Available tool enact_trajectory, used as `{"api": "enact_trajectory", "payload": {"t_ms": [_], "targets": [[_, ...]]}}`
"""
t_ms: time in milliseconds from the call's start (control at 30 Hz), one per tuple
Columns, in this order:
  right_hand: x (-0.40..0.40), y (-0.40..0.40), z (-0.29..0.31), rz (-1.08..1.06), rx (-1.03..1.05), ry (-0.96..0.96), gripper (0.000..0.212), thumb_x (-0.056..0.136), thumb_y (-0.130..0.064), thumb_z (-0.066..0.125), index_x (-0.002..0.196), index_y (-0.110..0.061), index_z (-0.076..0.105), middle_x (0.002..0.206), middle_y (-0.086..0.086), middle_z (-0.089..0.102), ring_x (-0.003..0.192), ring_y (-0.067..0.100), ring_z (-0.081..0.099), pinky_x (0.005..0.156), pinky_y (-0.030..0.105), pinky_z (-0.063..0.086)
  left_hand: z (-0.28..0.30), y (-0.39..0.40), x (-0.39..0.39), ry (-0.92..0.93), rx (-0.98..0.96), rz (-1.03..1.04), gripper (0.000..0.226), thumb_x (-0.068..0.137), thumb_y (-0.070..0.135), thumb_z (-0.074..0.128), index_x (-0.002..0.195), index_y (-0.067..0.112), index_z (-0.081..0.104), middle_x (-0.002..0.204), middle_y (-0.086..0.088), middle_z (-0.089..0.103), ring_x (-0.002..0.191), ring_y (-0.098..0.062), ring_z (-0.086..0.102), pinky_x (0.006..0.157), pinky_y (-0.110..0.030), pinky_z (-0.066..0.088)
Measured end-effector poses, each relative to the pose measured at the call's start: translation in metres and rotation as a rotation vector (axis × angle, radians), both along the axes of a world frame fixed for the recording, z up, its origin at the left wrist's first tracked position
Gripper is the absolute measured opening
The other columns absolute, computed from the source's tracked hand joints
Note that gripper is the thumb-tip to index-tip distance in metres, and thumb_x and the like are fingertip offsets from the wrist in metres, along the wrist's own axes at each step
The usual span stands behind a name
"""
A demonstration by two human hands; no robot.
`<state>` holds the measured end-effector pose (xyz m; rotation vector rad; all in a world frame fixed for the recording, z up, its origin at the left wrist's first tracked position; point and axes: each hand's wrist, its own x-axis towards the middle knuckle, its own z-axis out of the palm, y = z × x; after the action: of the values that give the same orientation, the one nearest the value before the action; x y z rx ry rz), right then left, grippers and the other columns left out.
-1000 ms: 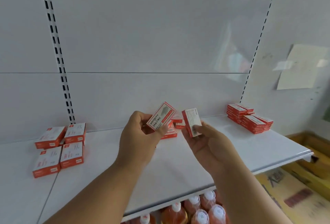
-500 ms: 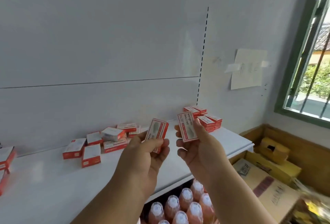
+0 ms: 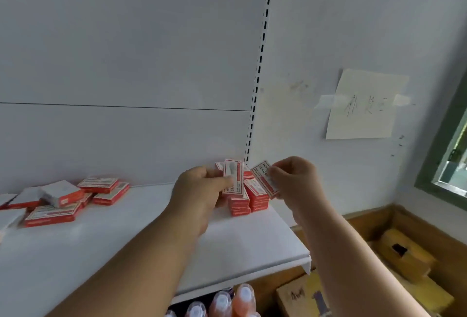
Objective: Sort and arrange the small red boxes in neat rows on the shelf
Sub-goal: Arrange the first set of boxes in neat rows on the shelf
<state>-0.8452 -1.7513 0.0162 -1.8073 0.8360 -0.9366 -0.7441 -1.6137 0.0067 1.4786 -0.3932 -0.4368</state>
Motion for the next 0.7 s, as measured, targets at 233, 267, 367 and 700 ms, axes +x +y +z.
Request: {"api": "enact_trajectory", "payload": {"t_ms": [233, 267, 367, 700], "targets": [[0.045, -0.049, -0.013, 0.082, -0.240, 0.363, 0.022, 0.080, -0.024, 0.067, 0.063, -0.013, 0.058, 0.061, 0.005, 0.056, 0.055, 0.020, 0.048, 0.050, 0.027, 0.036, -0.010, -0.039, 0.019, -0.259, 0.350, 0.170, 0.026, 0.071, 0.027, 0.082, 0.069, 0.004, 0.070, 0.068, -0.012, 0.074, 0.066, -0.031, 0.071, 0.066, -0.039, 0.055], [0.046, -0.050, -0.014, 0.079, -0.281, 0.443, 0.021, 0.081, -0.026, 0.066, 0.068, -0.010, 0.061, 0.064, 0.004, 0.058, 0.056, 0.020, 0.049, 0.050, 0.025, 0.036, -0.011, -0.042, 0.021, -0.298, 0.431, 0.175, 0.034, 0.071, 0.033, 0.082, 0.067, 0.002, 0.069, 0.070, -0.013, 0.073, 0.064, -0.030, 0.068, 0.064, -0.036, 0.052], [0.044, -0.051, -0.014, 0.072, -0.392, 0.514, 0.020, 0.081, -0.025, 0.064, 0.084, -0.005, 0.064, 0.076, 0.002, 0.062, 0.066, 0.020, 0.055, 0.055, 0.027, 0.042, -0.009, -0.043, 0.021, -0.425, 0.628, 0.192, 0.042, 0.074, 0.044, 0.080, 0.059, 0.010, 0.060, 0.069, -0.010, 0.069, 0.066, -0.029, 0.064, 0.064, -0.033, 0.049], [0.055, 0.007, 0.003, 0.237, -0.641, 0.253, 0.014, 0.091, -0.030, 0.055, 0.097, -0.018, 0.056, 0.099, -0.001, 0.057, 0.083, 0.018, 0.052, 0.069, 0.028, 0.038, -0.005, 0.006, 0.022, -0.676, 0.668, 0.314, 0.025, 0.079, 0.046, 0.072, 0.078, 0.026, 0.059, 0.076, 0.009, 0.062, 0.070, -0.008, 0.059, 0.061, -0.026, 0.048]]}}
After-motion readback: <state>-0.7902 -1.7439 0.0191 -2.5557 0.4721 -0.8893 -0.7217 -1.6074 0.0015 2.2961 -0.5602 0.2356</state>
